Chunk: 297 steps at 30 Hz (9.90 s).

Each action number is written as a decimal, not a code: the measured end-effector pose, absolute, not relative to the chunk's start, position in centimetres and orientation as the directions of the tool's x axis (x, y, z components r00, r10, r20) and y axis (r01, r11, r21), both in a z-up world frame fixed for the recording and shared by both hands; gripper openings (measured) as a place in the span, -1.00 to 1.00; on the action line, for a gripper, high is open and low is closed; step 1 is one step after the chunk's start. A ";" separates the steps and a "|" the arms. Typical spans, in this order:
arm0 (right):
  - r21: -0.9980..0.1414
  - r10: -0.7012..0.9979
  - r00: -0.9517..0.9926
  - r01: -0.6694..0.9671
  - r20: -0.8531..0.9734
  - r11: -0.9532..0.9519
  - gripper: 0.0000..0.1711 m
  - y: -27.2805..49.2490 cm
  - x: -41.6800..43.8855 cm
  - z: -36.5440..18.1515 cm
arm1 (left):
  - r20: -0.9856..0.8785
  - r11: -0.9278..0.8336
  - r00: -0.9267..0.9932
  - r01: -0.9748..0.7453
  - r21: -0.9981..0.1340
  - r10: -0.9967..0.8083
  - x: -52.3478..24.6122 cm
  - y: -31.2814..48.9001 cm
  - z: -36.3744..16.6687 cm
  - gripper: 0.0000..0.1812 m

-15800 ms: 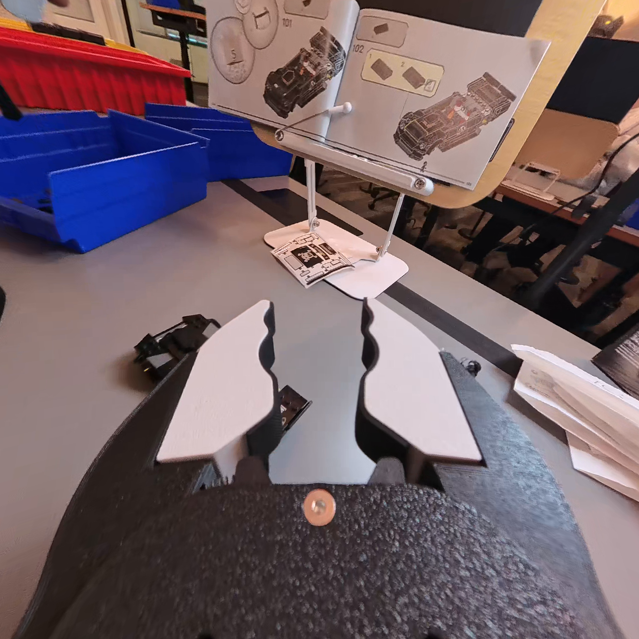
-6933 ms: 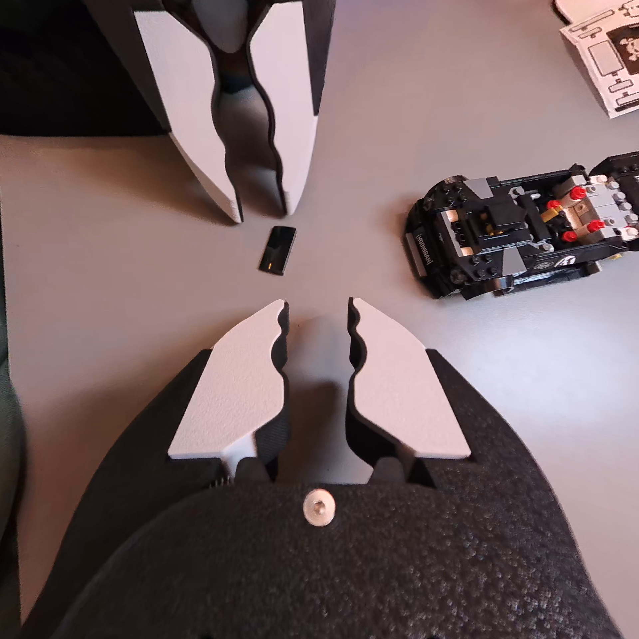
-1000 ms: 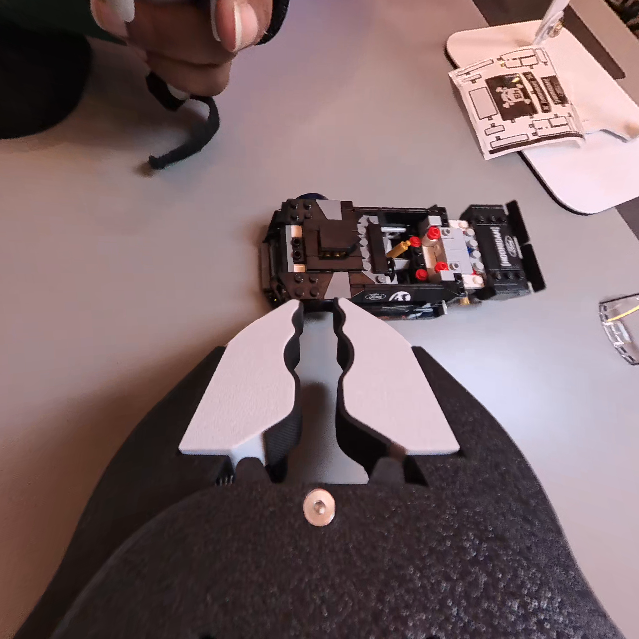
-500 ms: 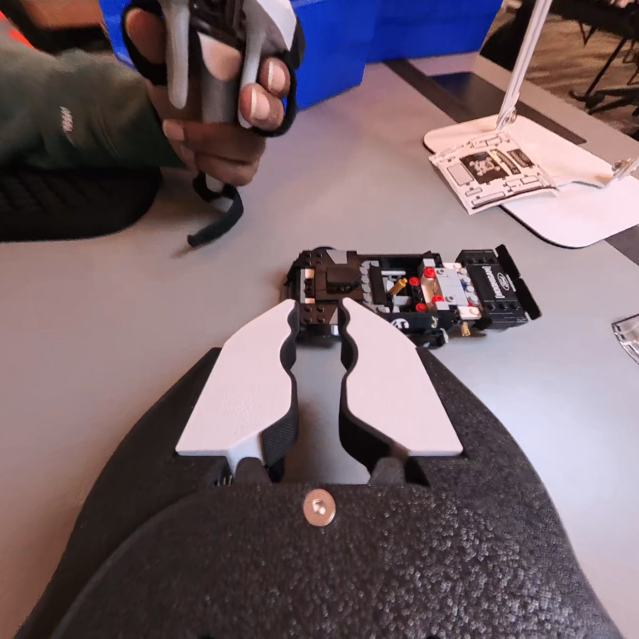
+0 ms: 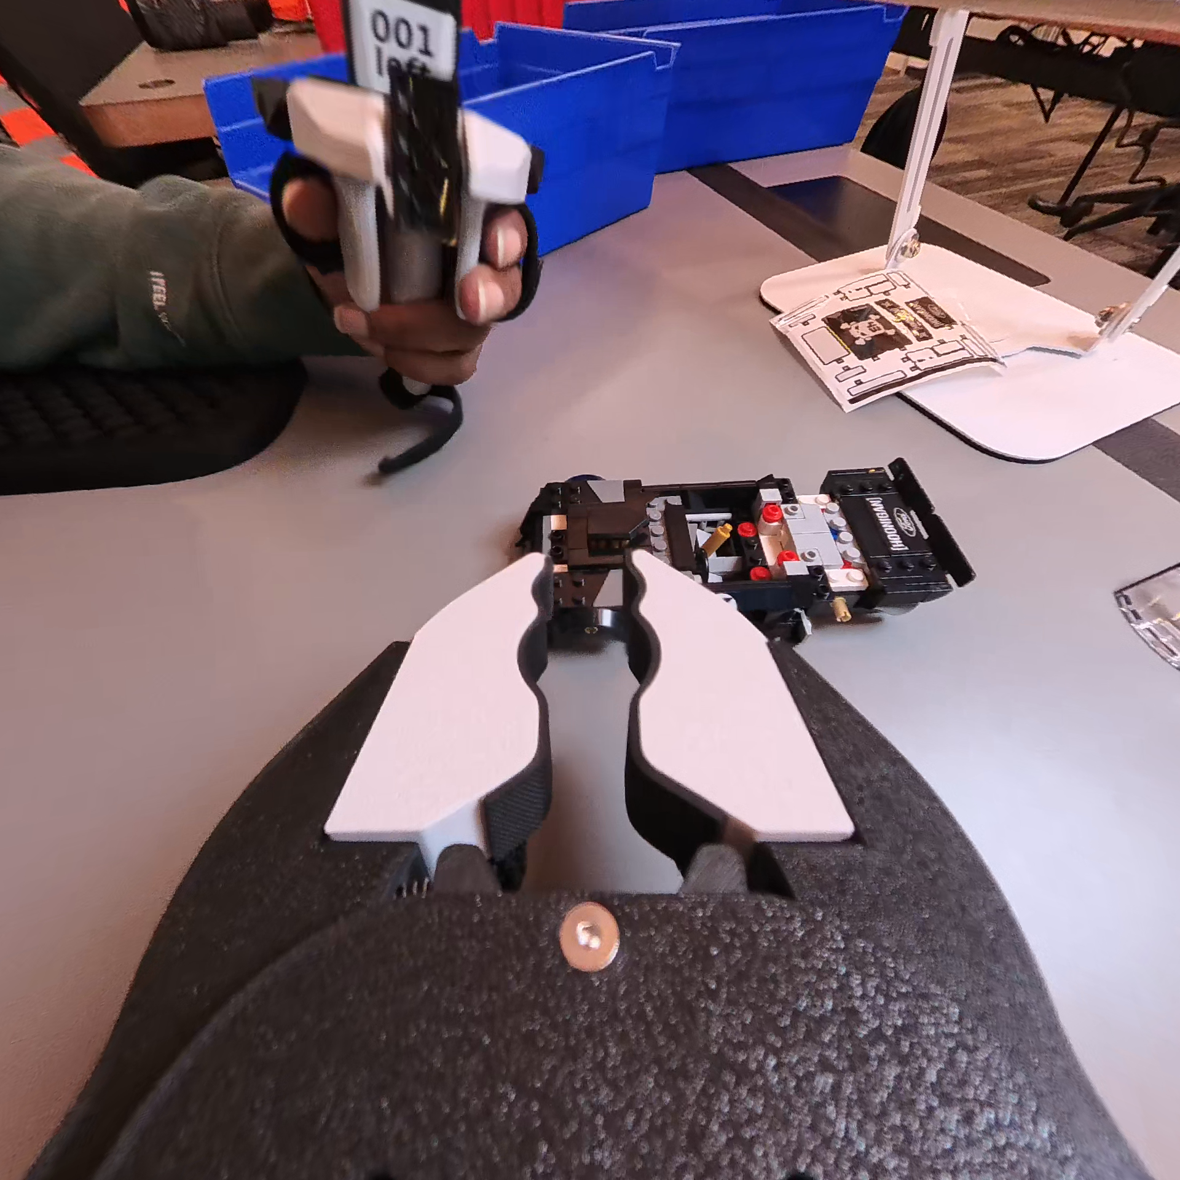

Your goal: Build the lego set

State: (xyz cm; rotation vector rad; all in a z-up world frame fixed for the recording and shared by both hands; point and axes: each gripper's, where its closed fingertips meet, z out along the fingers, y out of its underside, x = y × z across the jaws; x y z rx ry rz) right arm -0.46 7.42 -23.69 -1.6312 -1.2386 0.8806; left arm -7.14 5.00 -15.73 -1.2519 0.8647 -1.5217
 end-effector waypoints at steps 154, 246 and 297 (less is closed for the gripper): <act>-0.803 0.913 0.115 0.527 0.391 0.278 -0.72 4.9 -3.6 -25.0 | -0.432 0.214 0.018 -0.849 -0.483 -0.902 -3.8 5.2 -26.4 -0.81; -0.593 0.950 0.067 0.794 0.305 0.134 -0.80 4.3 -0.7 -27.1 | 0.078 -0.152 0.151 -0.576 -0.803 -0.985 -1.3 5.7 -26.8 -0.50; -0.638 0.984 0.167 0.765 0.068 -0.086 -1.00 6.0 -1.9 -26.7 | -0.085 -0.041 0.121 -0.779 -0.626 -0.989 -1.9 7.8 -29.1 -0.14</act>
